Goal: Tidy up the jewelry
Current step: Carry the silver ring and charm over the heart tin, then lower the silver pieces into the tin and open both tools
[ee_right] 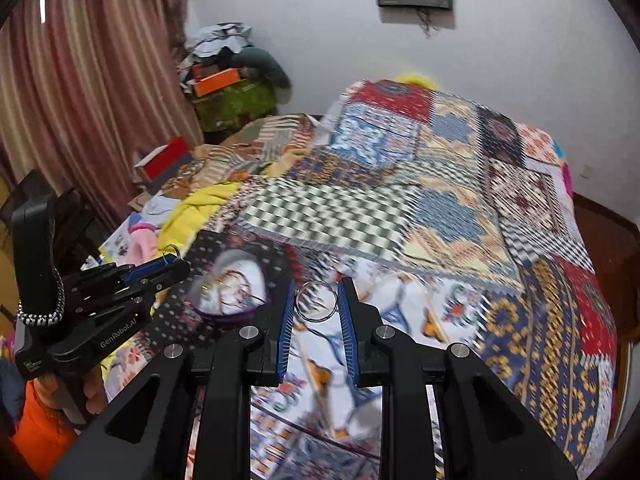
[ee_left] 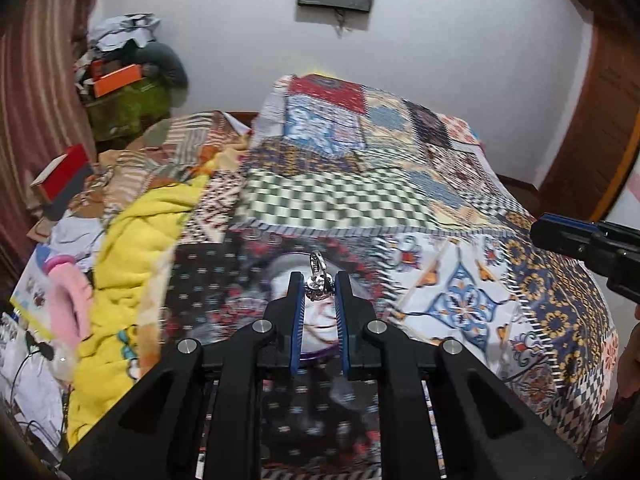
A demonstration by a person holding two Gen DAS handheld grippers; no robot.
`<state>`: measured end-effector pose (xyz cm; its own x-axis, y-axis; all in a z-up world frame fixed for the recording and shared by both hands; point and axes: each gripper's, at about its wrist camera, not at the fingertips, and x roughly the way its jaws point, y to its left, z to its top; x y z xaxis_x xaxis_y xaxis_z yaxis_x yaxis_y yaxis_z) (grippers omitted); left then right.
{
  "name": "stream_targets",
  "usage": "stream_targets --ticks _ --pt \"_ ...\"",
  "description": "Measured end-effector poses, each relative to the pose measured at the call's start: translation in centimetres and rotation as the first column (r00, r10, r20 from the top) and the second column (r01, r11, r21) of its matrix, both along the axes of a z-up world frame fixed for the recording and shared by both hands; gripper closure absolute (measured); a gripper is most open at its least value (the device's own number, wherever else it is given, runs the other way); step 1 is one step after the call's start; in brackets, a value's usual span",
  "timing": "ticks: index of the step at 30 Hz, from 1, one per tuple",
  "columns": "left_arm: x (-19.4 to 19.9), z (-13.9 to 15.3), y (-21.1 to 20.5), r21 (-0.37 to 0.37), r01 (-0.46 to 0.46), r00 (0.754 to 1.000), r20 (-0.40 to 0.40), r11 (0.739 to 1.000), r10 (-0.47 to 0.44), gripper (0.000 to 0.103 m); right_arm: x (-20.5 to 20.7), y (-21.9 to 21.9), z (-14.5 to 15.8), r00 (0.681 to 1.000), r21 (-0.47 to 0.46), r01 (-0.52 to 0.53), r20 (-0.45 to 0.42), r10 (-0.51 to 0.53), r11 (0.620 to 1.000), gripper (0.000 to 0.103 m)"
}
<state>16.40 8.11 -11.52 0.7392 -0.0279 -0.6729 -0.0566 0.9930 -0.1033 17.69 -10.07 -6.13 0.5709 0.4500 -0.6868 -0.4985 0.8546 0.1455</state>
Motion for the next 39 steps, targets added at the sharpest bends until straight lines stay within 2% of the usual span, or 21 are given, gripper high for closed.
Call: stream_targets --ticks 7,15,26,39 --pt "-0.8 0.1 2.2 -0.001 -0.035 0.999 0.013 0.999 0.035 0.089 0.4 4.0 -0.1 0.997 0.008 -0.077 0.003 0.077 0.997 0.083" --pt "-0.1 -1.2 1.6 -0.014 0.002 1.0 -0.003 1.0 -0.002 0.089 1.1 6.6 -1.3 0.992 0.001 -0.124 -0.018 0.124 0.992 0.083" --pt "1.4 -4.5 1.1 -0.03 0.035 0.997 -0.074 0.999 -0.038 0.089 3.2 8.7 -4.8 0.982 0.001 -0.149 -0.113 0.148 0.989 0.083" --pt "1.6 -5.0 1.2 -0.042 0.049 0.996 -0.073 0.998 -0.052 0.09 3.9 10.4 -6.9 0.973 -0.035 -0.184 -0.15 0.177 0.982 0.083"
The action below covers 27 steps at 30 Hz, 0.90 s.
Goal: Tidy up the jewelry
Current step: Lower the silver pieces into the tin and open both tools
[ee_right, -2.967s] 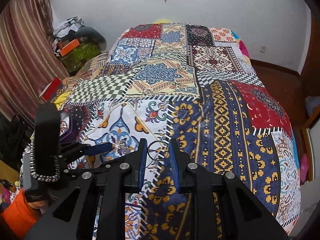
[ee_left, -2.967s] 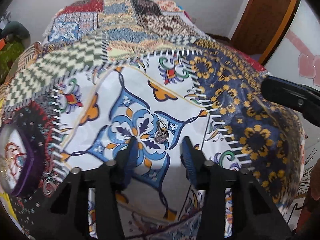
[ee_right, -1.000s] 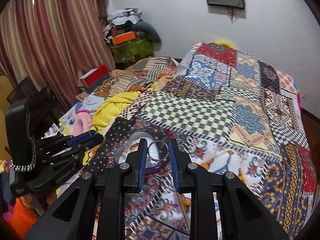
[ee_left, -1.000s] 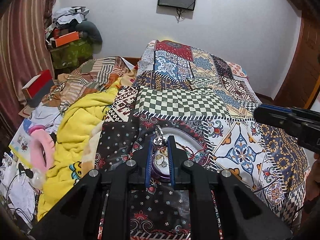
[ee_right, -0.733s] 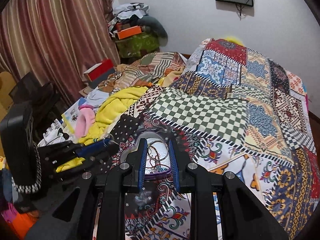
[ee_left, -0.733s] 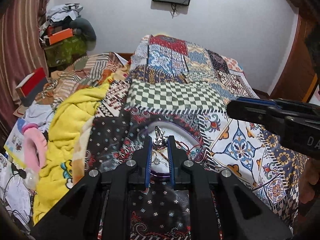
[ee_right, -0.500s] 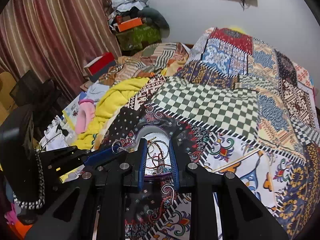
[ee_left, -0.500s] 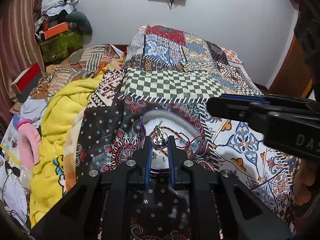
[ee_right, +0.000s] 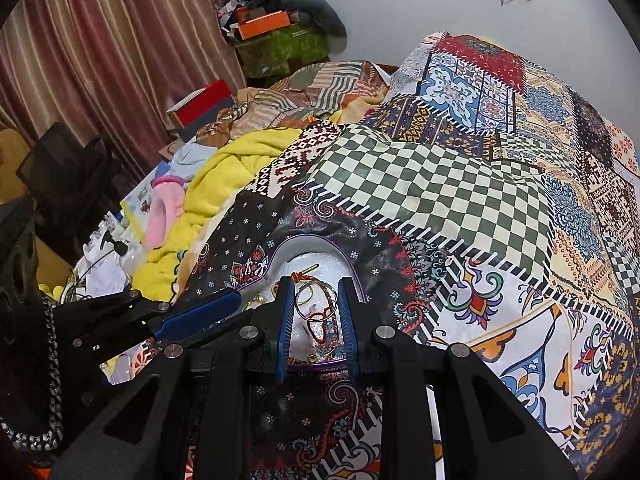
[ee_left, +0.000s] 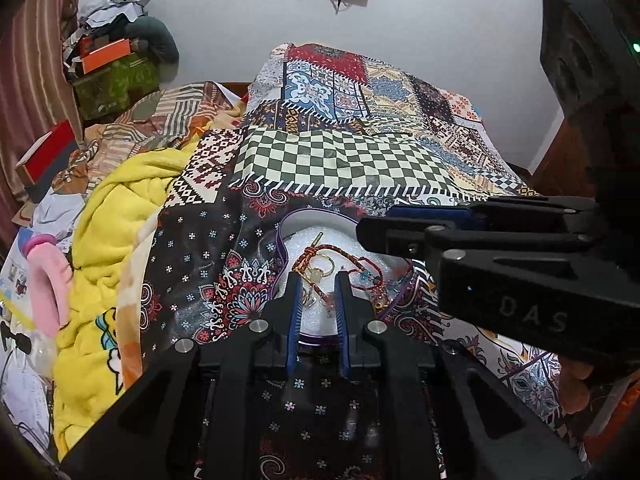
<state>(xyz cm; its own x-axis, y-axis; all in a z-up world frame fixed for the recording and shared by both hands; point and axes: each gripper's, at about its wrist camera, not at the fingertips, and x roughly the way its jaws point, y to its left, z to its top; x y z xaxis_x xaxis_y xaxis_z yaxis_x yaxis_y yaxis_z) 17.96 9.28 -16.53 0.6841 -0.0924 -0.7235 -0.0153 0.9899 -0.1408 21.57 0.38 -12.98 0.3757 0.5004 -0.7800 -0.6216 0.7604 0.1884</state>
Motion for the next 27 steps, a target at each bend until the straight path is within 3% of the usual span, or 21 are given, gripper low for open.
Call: stream_targets --ticks 15,21,27 --pt "-1.4 1.2 0.4 0.01 -0.03 0.999 0.014 0.999 0.03 0.089 -0.3 0.2 0.2 1.0 -0.016 -0.004 -0.009 0.004 1.0 0.082" --pt "-2.3 3.2 0.4 0.02 -0.044 0.998 0.055 0.999 0.043 0.089 -1.8 -1.1 2.9 0.997 0.0 0.024 0.074 -0.024 1.0 0.082" --pt "-4.7 7.7 -0.4 0.043 -0.05 0.986 0.161 0.998 0.043 0.089 -4.1 -3.2 7.4 0.983 0.068 0.064 0.169 -0.075 0.996 0.082"
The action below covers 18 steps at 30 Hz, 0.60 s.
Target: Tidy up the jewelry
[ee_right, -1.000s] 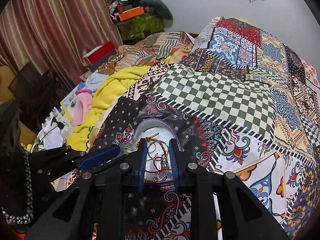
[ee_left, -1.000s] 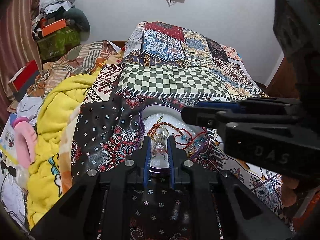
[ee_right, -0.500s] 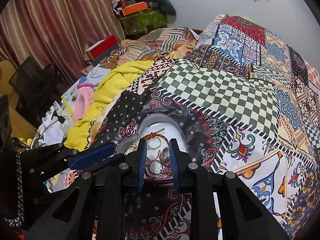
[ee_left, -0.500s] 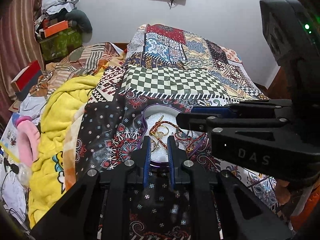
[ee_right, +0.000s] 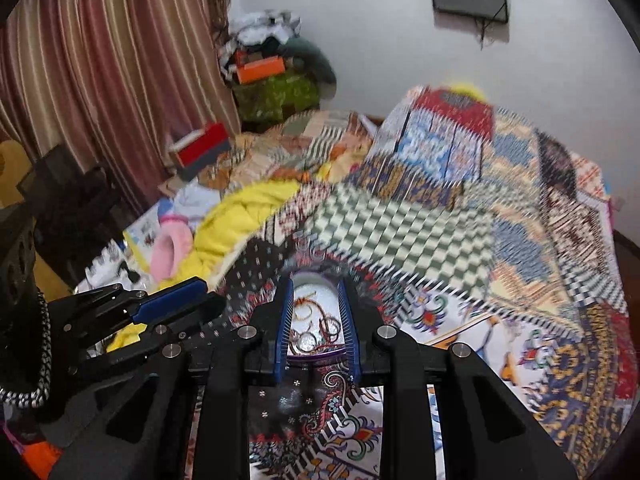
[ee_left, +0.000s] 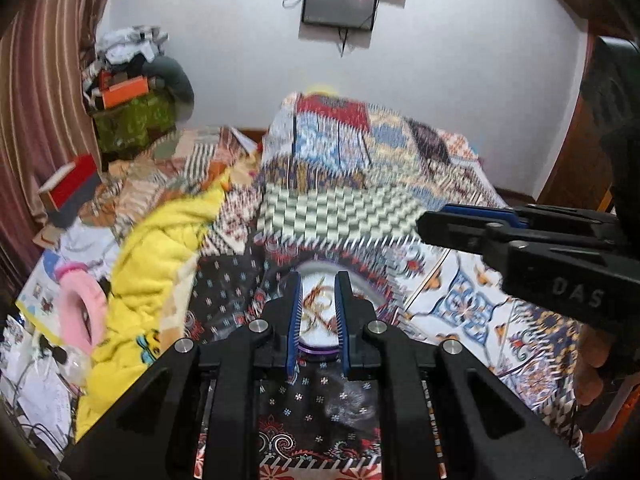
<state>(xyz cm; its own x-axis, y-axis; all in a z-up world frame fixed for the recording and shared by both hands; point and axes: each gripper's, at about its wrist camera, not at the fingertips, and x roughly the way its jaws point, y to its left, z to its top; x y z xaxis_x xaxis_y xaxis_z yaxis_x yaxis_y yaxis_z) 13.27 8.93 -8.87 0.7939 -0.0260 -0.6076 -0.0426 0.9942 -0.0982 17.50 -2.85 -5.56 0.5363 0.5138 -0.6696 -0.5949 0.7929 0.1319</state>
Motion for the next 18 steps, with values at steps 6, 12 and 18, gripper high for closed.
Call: stream_targets --ticks 6,12,18 --pt "-3.5 5.2 -0.8 0.018 -0.006 0.991 0.133 1.0 0.003 0.088 -4.3 -2.3 5.2 0.987 0.062 0.045 0.15 -0.054 0.997 0.082" --pt "-8.4 9.8 -2.2 0.056 -0.024 0.96 0.281 0.998 0.007 0.075 -9.4 -4.2 9.2 0.951 0.131 0.077 0.289 -0.112 0.988 0.082" --pt "-12.8 12.9 -2.9 0.066 -0.06 0.918 0.396 0.996 0.029 0.06 -13.0 -5.4 11.1 0.918 0.198 0.102 0.359 -0.169 0.975 0.075"
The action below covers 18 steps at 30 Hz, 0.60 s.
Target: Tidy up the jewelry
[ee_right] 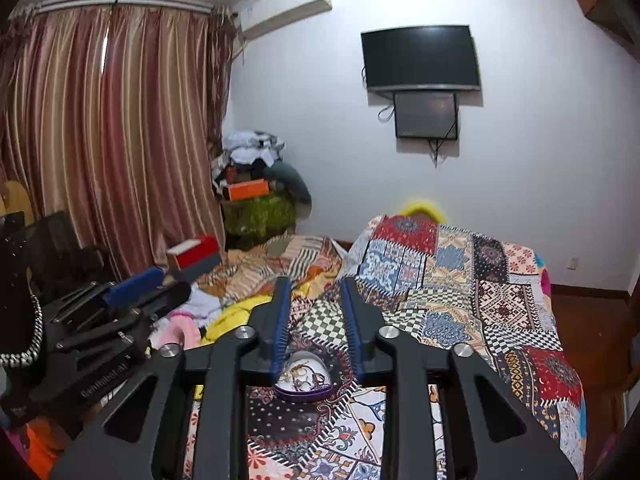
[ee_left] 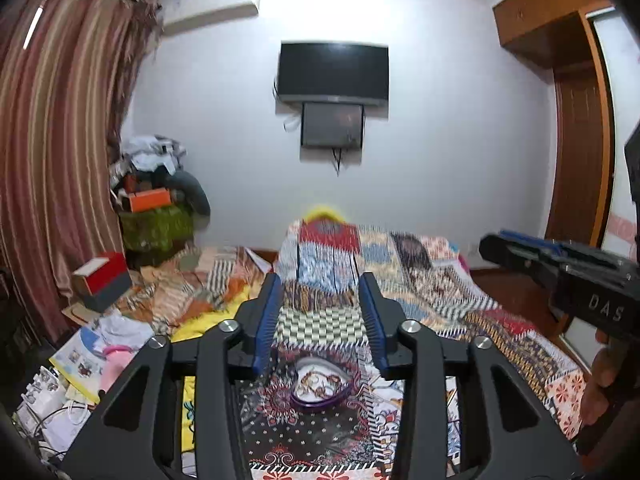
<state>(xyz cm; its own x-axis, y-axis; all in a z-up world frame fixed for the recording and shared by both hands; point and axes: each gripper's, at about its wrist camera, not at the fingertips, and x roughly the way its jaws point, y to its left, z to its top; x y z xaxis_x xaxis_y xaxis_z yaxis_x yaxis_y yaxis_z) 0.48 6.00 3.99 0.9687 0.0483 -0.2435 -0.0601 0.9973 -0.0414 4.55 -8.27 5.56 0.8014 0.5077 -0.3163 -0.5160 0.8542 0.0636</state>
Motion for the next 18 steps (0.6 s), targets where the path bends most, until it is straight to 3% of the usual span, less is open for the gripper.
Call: stream_targets --ticks 2,5,9,11,13,18 --pt "-1.3 0.7 0.2 -0.014 0.001 0.999 0.036 1.0 -0.001 0.053 -1.0 -0.5 0.2 1.0 0.023 0.02 0.019 -0.021 1.0 0.058" --pt "-2.6 1.5 0.3 -0.018 0.002 0.998 0.069 1.0 -0.001 0.05 -1.8 -0.7 0.2 0.998 0.039 0.043 0.045 -0.045 0.998 0.044" --pt "-3.8 2.1 0.2 -0.008 -0.022 0.995 0.095 1.0 0.023 0.023 -3.0 -0.8 0.4 0.994 0.037 0.064 0.088 -0.067 0.997 0.03" --pt "-4.4 2.2 0.1 -0.004 -0.041 0.993 0.11 0.999 0.041 0.009 -3.4 -1.0 0.4 0.991 0.04 0.075 0.111 -0.079 0.996 0.017" --pt "-4.8 2.3 -0.1 0.002 -0.062 0.991 0.122 0.998 0.061 0.001 -3.9 -1.0 0.4 0.988 0.042 0.085 0.126 -0.089 0.996 0.013" --pt "-5.3 2.2 -0.6 0.018 -0.074 0.99 0.122 0.997 0.072 0.001 -4.4 -1.4 0.1 0.987 0.039 0.094 0.128 -0.099 0.995 0.009"
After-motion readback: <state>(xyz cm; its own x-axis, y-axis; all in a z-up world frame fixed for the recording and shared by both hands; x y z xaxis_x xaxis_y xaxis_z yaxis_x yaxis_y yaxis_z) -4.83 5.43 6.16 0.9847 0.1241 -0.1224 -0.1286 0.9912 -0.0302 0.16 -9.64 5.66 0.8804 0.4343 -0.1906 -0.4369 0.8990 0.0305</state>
